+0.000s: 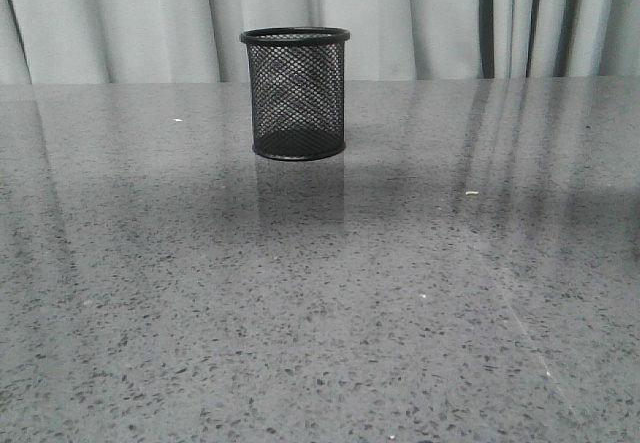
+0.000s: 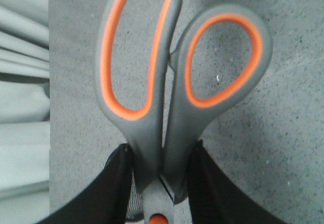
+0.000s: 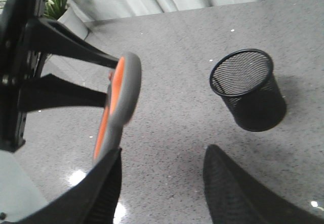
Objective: Put scissors into bucket
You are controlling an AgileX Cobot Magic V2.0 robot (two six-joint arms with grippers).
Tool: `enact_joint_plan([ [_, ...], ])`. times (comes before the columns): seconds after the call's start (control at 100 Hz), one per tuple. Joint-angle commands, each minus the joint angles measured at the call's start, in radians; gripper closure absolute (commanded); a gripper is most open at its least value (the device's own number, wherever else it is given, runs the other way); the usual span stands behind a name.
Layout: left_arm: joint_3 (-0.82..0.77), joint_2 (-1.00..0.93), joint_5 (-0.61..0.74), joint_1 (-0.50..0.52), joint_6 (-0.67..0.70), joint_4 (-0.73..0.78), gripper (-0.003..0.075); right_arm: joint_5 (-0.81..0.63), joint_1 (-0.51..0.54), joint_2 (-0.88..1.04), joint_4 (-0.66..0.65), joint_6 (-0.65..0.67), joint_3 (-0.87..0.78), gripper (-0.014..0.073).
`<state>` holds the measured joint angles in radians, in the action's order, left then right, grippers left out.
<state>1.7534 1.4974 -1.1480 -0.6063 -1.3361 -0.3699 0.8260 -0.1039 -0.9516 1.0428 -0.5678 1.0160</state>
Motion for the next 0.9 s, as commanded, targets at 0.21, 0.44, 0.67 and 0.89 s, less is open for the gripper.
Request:
enact_joint_plan([
  [0.21,0.031,-0.04,0.116,-0.088,0.071,0.005,0.0677,0.009,-0.002,-0.061,0.187,-0.081,0.035,0.0262],
  [0.44,0.031,-0.04,0.13,-0.104,0.091,0.015,0.0677,0.027,-0.002,-0.082,0.252,-0.115,0.037,0.0262],
  [0.67,0.031,-0.04,0.13,-0.104,0.124,0.081,0.0677,0.03,-0.002,-0.082,0.252,-0.124,0.037,0.0262],
  [0.89,0.031,-0.04,0.132,-0.104,0.124,0.036,0.0677,0.025,-0.002,-0.082,0.277,-0.147,0.037,0.0262],
])
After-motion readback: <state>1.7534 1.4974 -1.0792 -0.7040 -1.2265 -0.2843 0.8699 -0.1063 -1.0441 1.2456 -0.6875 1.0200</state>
